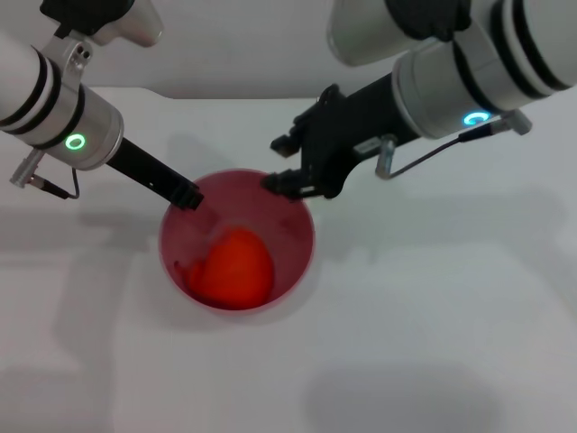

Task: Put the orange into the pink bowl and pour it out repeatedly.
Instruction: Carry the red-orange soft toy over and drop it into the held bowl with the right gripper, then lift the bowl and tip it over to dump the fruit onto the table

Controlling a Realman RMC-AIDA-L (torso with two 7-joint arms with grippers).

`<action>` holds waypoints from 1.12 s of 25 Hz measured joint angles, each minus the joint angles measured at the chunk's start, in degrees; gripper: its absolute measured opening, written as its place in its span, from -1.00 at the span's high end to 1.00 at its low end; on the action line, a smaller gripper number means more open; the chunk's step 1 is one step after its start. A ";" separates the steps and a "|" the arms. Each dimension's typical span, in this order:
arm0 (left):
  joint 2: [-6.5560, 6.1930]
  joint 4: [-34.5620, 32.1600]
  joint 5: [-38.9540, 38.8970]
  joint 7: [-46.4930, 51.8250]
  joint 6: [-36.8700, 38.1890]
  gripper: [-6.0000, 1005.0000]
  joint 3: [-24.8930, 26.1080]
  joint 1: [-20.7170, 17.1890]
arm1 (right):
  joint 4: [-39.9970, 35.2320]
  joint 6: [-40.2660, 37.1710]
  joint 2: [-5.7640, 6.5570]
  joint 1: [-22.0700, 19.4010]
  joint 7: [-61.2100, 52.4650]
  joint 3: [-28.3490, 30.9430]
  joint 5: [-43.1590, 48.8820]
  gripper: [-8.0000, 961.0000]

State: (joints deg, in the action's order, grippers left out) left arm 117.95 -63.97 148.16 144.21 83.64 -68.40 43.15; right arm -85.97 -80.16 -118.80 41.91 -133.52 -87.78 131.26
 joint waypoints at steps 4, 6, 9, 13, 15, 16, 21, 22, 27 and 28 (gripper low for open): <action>0.08 -0.24 -0.07 -0.01 -1.93 0.91 -0.34 -0.18 | -3.35 3.91 -0.09 -4.59 1.50 2.96 -0.50 0.12; 0.18 -0.76 -0.47 -0.01 -4.43 0.91 -1.16 -0.59 | -5.24 8.74 -0.15 -8.52 2.66 4.39 -2.57 0.12; 0.23 -1.99 -3.45 -0.57 -10.10 0.91 -4.60 -1.98 | -6.17 17.61 -0.09 -15.68 7.45 6.59 -11.23 0.12; 0.22 -4.73 -5.96 -0.53 -20.75 0.91 -12.22 -5.27 | -3.53 26.66 -0.16 -23.54 18.19 8.69 -27.67 0.12; 0.24 -6.57 -6.47 -0.31 -28.16 0.91 -17.41 -7.64 | -0.45 28.66 -0.16 -26.08 23.75 10.00 -36.84 0.12; 0.24 -7.35 -6.61 -0.31 -31.35 0.91 -20.01 -8.98 | 1.50 29.04 -0.16 -27.11 26.73 10.85 -41.60 0.12; 0.07 -9.87 -6.07 -1.07 -48.29 0.91 -29.47 -14.97 | 12.78 24.19 -0.03 -29.82 45.56 14.57 -65.25 0.12; 0.06 -9.87 -6.07 -1.42 -50.76 0.91 -30.20 -15.65 | 17.43 18.88 -0.02 -30.25 53.38 15.92 -73.16 0.12; 0.08 -9.50 -6.05 -6.61 -66.10 0.91 -36.25 -20.24 | 26.82 8.25 -0.05 -30.40 64.29 18.17 -86.49 0.12; 0.12 -9.44 -6.05 -8.79 -70.22 0.91 -37.97 -21.49 | 28.59 5.29 -0.01 -30.30 66.17 18.86 -88.98 0.12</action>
State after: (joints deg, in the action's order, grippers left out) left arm 118.06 -73.41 142.11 135.42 13.42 -106.37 21.66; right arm -57.37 -74.87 -118.80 11.61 -67.36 -68.92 42.28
